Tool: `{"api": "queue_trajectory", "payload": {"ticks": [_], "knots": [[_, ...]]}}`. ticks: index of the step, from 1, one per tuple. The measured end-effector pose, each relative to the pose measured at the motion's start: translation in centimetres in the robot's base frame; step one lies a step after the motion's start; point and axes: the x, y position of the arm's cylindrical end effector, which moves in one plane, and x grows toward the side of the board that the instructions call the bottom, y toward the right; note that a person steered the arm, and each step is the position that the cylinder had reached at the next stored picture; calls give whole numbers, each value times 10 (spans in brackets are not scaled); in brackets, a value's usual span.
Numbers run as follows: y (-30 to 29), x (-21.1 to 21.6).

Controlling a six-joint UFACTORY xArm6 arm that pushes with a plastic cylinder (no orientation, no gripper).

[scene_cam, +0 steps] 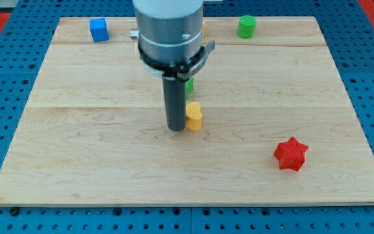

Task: Move the yellow heart to the top left of the red star

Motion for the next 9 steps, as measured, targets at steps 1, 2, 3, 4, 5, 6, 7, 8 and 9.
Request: {"api": "queue_trajectory", "payload": {"ticks": [1,2,3,4,5,6,7,8,9], "knots": [[18,-16],[-3,-45],[31,-51],[62,-30],[29,-33],[22,-25],[53,-8],[68,4],[93,19]]}}
